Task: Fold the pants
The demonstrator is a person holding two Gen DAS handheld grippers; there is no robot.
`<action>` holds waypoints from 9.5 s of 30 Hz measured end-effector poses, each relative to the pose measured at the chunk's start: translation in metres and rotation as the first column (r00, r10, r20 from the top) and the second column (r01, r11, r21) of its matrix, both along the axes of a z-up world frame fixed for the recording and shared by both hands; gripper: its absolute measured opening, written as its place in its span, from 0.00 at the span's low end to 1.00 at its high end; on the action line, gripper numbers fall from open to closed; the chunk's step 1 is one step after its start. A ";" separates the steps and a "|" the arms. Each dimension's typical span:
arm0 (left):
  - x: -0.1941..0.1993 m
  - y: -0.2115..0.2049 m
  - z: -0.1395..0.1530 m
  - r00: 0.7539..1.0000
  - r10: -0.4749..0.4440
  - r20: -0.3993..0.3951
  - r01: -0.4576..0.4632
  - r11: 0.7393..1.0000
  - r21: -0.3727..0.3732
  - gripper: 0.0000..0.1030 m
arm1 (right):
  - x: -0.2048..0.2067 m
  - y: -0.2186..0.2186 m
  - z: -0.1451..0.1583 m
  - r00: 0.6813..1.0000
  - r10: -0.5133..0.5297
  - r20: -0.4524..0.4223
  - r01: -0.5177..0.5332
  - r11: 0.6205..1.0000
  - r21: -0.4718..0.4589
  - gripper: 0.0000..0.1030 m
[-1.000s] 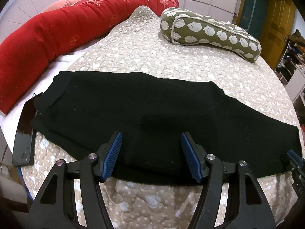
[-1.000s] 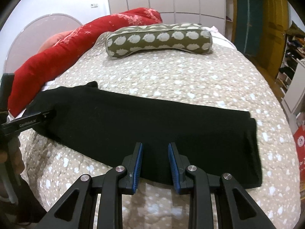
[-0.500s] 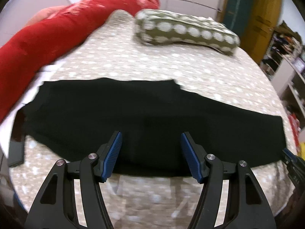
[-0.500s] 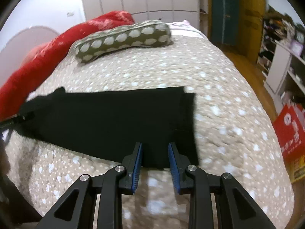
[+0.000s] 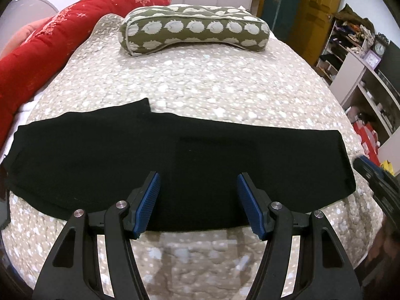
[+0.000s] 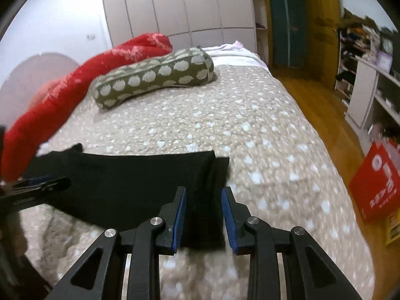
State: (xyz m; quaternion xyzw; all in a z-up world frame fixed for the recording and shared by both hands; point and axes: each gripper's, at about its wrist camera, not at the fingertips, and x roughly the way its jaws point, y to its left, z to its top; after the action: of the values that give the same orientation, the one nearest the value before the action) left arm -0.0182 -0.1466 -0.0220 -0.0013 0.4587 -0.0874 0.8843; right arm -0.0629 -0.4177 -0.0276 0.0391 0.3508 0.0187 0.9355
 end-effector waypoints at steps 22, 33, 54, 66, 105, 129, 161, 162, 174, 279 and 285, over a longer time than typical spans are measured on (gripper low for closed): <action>0.057 -0.117 0.003 0.936 -0.351 -0.011 0.350 0.935 -0.055 0.62 | -0.008 -0.040 -0.025 0.997 -0.017 -0.076 0.036 0.963 0.268 0.49; 0.084 -0.158 -0.015 0.907 -0.416 -0.060 0.415 0.909 -0.038 0.62 | -0.020 -0.043 -0.035 0.998 0.007 -0.056 0.011 0.952 0.304 0.49; 0.088 -0.184 -0.015 0.864 -0.498 -0.076 0.495 0.867 -0.058 0.62 | -0.037 -0.048 -0.035 0.998 -0.037 -0.055 0.051 0.956 0.288 0.49; 0.091 -0.205 -0.021 0.830 -0.546 -0.109 0.541 0.837 -0.077 0.62 | -0.035 -0.042 -0.039 0.999 0.010 -0.031 0.002 0.939 0.343 0.50; 0.093 -0.073 0.078 0.824 -0.556 0.106 0.566 0.816 -0.119 0.14 | 0.019 0.094 0.047 0.938 0.296 0.181 -0.344 0.866 0.363 0.14; 0.055 0.071 -0.003 0.990 -0.135 -0.034 0.128 0.981 -0.144 0.51 | 0.074 0.144 -0.005 0.950 0.311 -0.007 -0.305 0.937 0.173 0.23; 0.011 0.106 -0.008 0.999 0.046 -0.009 -0.047 0.994 -0.094 0.52 | 0.033 0.188 0.011 0.938 0.346 -0.028 -0.343 0.937 0.062 0.21; 0.009 0.109 -0.008 0.999 0.052 -0.009 -0.053 0.994 -0.095 0.52 | 0.039 0.196 0.009 0.934 0.355 -0.038 -0.352 0.934 0.061 0.21; 0.004 0.140 -0.010 0.993 0.119 -0.023 -0.121 0.986 -0.111 0.52 | 0.085 0.253 -0.024 0.910 0.406 -0.083 -0.404 0.914 0.040 0.21; -0.039 0.126 0.005 0.903 -0.022 0.428 -0.019 0.996 0.092 0.18 | 0.136 0.381 0.101 0.672 0.712 -0.205 -0.727 0.687 0.003 0.12; -0.058 0.151 0.041 0.887 -0.087 0.454 0.140 0.987 -0.084 0.33 | 0.123 0.254 0.103 0.811 0.577 -0.097 -0.567 0.816 0.113 0.02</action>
State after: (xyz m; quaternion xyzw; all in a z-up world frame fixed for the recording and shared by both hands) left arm -0.0759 0.0048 0.0186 -0.0048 0.2361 -0.1629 0.9580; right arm 0.0601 -0.1638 0.0753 -0.0304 0.4037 0.3104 0.8601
